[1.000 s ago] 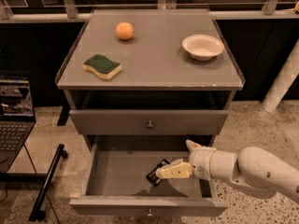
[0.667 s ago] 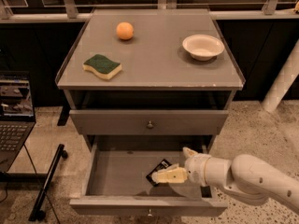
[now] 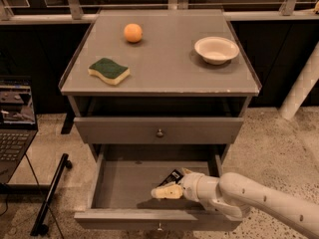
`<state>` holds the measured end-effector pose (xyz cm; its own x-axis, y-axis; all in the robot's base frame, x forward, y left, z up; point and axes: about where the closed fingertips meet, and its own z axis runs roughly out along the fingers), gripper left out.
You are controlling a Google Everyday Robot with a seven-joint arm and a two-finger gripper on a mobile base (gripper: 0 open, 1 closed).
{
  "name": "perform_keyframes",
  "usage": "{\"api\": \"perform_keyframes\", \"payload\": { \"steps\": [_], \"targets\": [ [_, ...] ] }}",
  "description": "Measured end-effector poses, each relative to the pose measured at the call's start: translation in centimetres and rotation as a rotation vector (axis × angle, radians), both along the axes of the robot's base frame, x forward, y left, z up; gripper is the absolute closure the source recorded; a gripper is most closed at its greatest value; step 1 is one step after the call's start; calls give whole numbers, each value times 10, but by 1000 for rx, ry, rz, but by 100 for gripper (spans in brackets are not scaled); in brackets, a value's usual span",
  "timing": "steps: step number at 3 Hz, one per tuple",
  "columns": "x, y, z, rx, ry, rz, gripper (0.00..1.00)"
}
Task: Pick rxbar chocolate from middle drawer and place on counter
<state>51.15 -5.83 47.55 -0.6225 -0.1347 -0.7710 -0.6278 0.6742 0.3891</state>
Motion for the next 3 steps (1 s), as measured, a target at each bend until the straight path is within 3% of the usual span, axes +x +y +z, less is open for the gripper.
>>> {"api": "perform_keyframes", "payload": {
  "steps": [1,2,3],
  "targets": [
    [2,5,-2,1,2,8,0],
    [-2,-2,-15,-11,18,-34,0],
    [13,-11,-37,-60,0,-69,0]
  ]
}}
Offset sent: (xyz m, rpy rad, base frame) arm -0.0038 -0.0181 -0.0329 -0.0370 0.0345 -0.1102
